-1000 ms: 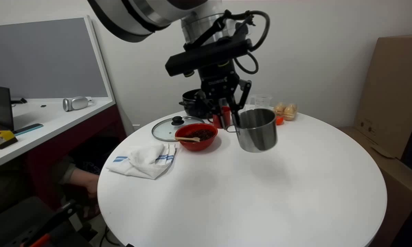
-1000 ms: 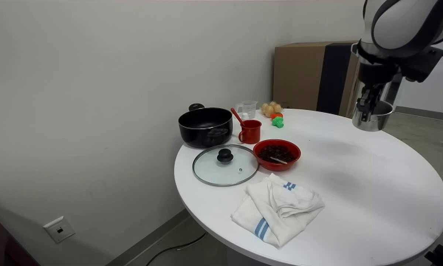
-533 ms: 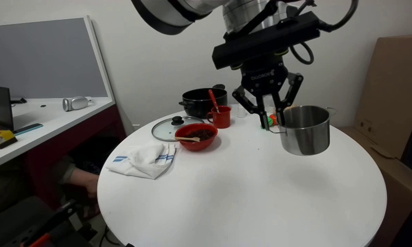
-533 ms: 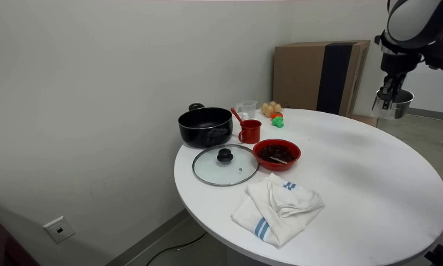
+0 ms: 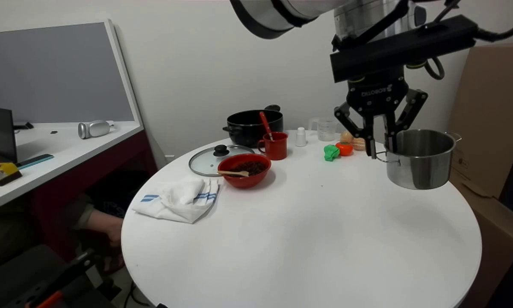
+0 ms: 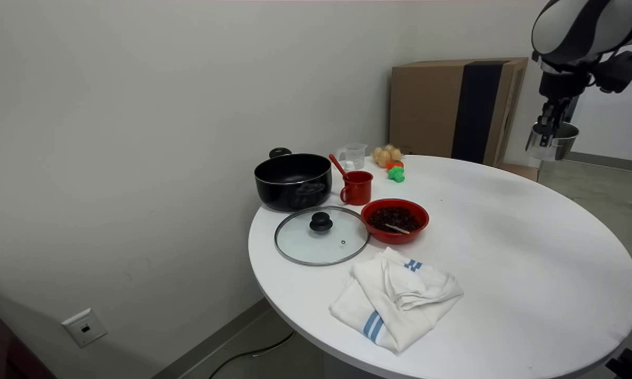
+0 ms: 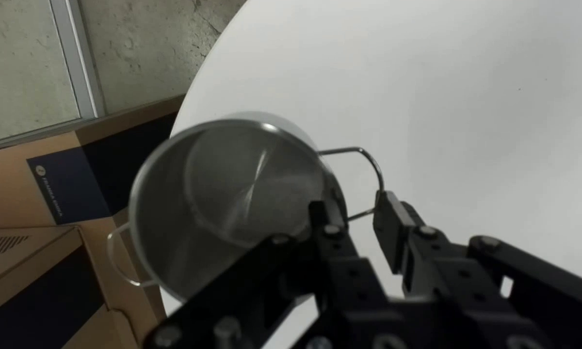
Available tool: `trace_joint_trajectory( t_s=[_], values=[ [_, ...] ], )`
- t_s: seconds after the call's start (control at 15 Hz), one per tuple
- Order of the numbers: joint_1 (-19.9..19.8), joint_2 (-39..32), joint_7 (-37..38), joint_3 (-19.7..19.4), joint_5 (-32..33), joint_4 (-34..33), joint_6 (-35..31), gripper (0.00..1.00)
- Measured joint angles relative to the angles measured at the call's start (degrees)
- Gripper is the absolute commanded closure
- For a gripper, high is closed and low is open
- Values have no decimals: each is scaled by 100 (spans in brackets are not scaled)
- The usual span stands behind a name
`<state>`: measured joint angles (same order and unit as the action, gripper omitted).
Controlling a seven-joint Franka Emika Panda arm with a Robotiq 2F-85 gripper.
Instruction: Move the silver pot to the right side of the table, use the white and blue towel to wipe the table
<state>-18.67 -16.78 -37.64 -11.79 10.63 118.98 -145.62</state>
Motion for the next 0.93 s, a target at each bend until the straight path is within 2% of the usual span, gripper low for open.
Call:
trace_joint_trajectory(
  t_s=[0.47,0.93],
  values=[
    [-241,-1241,-299,337,-315,-1241,611,94],
    [-453,-2217,-299,406,-307,-1871,708,94]
  ],
)
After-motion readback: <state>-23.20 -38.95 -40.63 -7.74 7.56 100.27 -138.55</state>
